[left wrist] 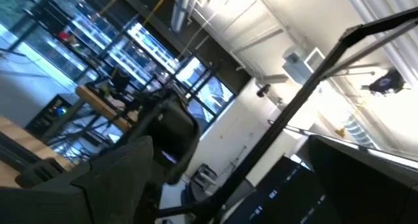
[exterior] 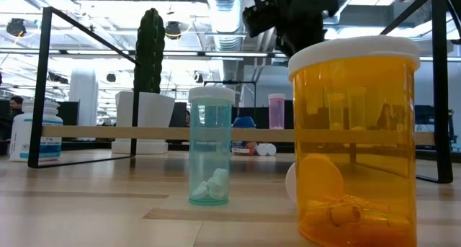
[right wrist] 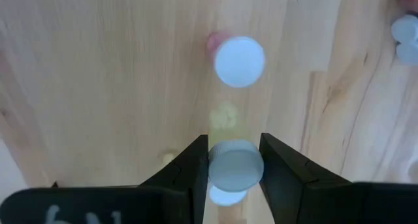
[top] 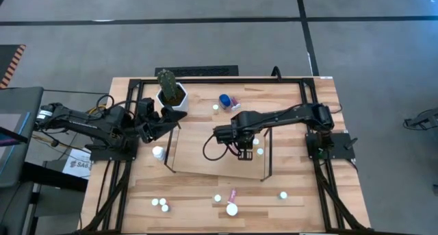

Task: Pick and place medicine bottles onto shelf by color
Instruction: Put the orange pill bottle on the shelf

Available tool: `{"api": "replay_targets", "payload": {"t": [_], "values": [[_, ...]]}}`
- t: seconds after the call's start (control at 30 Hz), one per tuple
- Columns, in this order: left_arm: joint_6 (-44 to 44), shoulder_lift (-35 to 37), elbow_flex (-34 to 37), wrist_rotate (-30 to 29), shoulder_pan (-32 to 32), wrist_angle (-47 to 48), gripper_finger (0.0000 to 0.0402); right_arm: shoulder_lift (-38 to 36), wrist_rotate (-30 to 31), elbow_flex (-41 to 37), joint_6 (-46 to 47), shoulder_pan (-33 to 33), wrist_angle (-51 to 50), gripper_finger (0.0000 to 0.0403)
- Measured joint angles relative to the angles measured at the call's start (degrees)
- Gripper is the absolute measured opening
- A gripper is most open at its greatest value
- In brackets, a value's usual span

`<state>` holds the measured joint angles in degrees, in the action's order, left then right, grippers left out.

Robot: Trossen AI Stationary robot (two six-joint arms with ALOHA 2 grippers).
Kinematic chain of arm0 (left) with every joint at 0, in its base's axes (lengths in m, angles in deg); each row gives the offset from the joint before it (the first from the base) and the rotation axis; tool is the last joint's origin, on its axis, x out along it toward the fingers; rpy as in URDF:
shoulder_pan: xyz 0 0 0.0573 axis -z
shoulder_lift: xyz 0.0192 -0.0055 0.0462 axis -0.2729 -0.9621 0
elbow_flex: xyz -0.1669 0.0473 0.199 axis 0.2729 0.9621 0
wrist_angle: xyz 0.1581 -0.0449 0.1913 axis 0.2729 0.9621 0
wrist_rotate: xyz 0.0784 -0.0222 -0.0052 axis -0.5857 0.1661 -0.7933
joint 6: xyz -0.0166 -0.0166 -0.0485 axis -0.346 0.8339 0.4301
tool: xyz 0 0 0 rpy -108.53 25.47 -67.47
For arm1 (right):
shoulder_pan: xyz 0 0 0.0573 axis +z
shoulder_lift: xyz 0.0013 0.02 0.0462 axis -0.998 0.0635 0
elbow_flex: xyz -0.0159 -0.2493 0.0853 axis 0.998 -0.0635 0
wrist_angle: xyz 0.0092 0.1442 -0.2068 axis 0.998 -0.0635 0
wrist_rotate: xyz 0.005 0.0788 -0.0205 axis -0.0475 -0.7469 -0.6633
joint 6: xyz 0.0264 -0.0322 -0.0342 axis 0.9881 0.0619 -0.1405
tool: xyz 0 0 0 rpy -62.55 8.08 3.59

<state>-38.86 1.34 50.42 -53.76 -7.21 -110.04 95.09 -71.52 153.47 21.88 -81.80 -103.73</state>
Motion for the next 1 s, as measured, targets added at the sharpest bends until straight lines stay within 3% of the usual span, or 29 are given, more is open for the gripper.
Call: {"api": "replay_targets", "payload": {"t": [0.43, 1.0], "values": [[0.0, 0.0, 0.0, -1.2, 0.0, 0.0, 0.0393, -0.1, -1.8, -4.5, -2.8, 0.2, 4.6, 0.0137], [0.2, 0.0, 0.0, -1.2, 0.0, 0.0, 0.0393, -0.1, -5.4, -4.6, -2.8, 0.3, 8.1, 0.0137]]}}
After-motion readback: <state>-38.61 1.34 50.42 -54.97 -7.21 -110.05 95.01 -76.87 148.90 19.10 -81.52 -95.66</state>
